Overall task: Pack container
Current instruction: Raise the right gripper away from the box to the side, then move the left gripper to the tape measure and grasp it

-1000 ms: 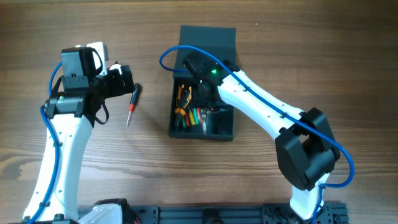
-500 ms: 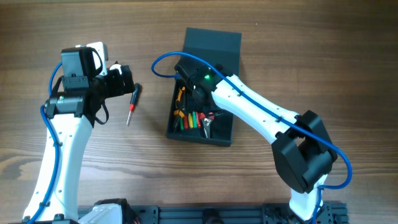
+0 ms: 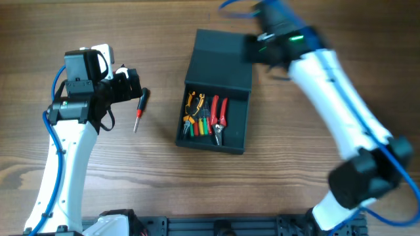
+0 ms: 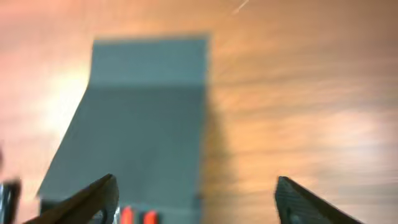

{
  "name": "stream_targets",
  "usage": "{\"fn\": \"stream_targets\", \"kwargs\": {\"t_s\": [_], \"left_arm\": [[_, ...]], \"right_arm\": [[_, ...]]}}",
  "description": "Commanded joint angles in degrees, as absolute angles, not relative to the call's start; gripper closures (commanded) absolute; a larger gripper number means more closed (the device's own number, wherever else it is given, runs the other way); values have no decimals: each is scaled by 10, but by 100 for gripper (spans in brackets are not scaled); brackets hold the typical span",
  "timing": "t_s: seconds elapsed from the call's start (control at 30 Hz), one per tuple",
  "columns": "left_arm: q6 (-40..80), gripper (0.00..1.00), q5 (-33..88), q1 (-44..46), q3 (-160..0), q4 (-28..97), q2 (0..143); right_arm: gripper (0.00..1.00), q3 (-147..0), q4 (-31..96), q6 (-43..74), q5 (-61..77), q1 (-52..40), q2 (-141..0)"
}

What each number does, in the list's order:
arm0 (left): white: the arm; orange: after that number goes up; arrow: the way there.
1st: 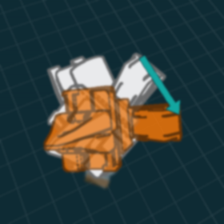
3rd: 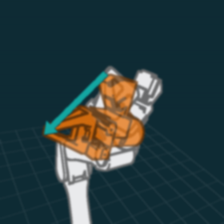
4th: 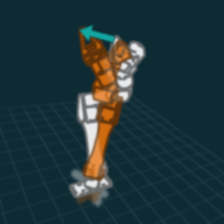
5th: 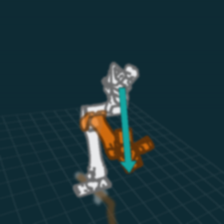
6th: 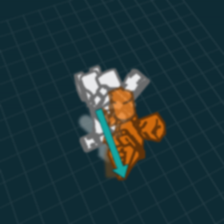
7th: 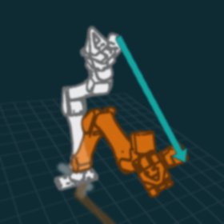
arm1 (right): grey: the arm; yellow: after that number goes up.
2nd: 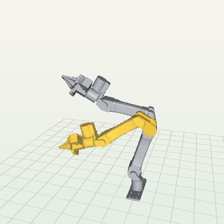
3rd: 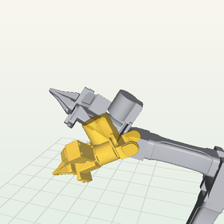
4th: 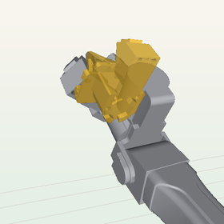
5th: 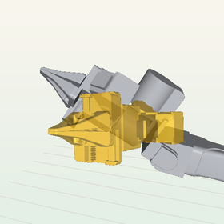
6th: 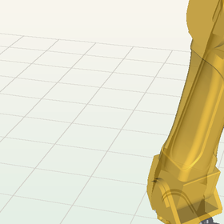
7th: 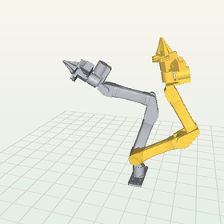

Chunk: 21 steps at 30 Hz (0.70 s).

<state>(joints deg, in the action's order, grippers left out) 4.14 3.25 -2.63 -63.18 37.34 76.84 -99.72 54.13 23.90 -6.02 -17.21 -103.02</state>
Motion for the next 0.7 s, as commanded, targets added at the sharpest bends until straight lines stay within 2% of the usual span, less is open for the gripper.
{"fn": "stream_targets", "kwargs": {"t_s": [0.0,0.07,0.13,0.17,0.43,0.67], "left_arm": [[35,0,44,-24,-644,369,769],[34,0,112,-24,-644,378,769],[35,0,131,-24,-643,368,772],[35,0,135,-24,-644,362,775],[109,0,65,-43,-667,335,868],[29,0,9,-47,-869,451,1067]], "right_arm": [[16,-1007,552,180,-10,-74,-991],[11,-1006,567,180,7,-22,-992],[2,-1004,579,180,7,15,-994],[1,-1003,584,180,7,37,-996],[0,-989,592,180,5,89,-999],[0,-989,593,180,5,89,-999]]}}
